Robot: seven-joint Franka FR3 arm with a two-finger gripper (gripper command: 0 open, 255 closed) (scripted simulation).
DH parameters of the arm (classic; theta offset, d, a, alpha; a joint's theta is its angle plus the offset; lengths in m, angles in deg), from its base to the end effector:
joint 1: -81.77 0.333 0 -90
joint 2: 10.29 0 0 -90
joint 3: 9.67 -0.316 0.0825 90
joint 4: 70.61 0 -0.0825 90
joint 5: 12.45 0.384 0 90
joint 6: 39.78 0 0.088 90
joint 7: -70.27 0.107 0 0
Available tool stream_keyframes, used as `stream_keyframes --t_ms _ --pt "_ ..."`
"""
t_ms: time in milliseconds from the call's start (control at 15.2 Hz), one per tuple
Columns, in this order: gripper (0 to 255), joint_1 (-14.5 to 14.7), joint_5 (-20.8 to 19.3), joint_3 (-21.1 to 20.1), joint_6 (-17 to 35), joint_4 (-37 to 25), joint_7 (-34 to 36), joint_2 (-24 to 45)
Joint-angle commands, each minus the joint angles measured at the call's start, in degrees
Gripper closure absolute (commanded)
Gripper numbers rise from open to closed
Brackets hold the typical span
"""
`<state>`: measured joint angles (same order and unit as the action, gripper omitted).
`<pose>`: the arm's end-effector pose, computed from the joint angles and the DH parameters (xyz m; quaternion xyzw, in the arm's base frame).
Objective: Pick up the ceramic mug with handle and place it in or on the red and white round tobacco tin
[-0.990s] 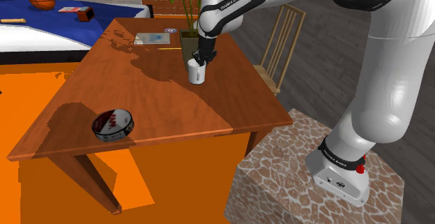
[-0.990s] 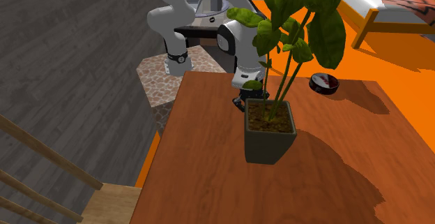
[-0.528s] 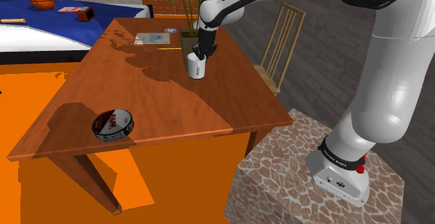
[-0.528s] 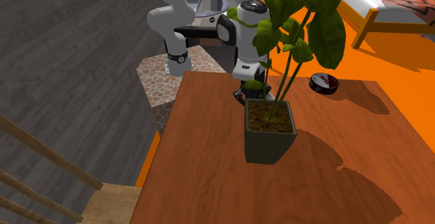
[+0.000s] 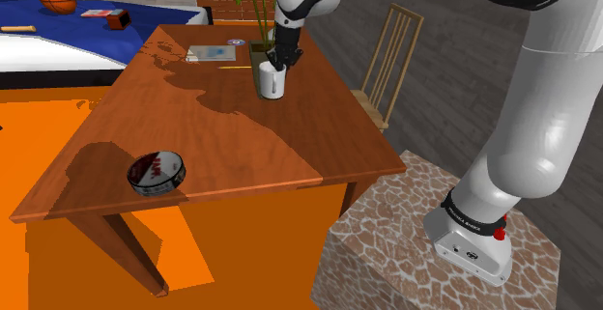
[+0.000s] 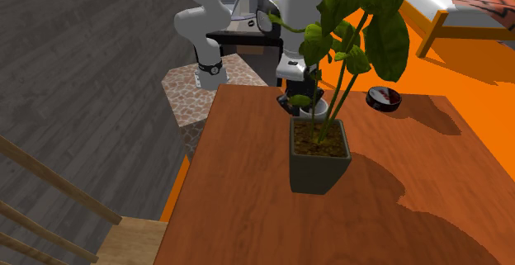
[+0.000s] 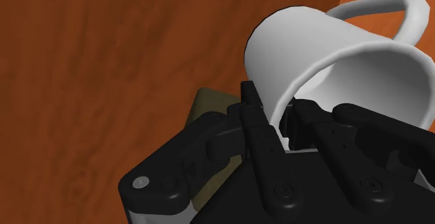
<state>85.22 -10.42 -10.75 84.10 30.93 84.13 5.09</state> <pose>0.6414 0.0514 0.4200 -0.9939 0.0906 -0.0571 0.0272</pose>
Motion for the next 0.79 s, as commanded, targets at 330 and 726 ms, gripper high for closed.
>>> stream_keyframes --t_ms 330,726 --pt "255 0.0 -0.1 0.0 -5.0 -3.6 0.1 -1.4" --pt "255 3.2 -1.2 -1.7 -6.6 -4.9 5.5 -1.8"
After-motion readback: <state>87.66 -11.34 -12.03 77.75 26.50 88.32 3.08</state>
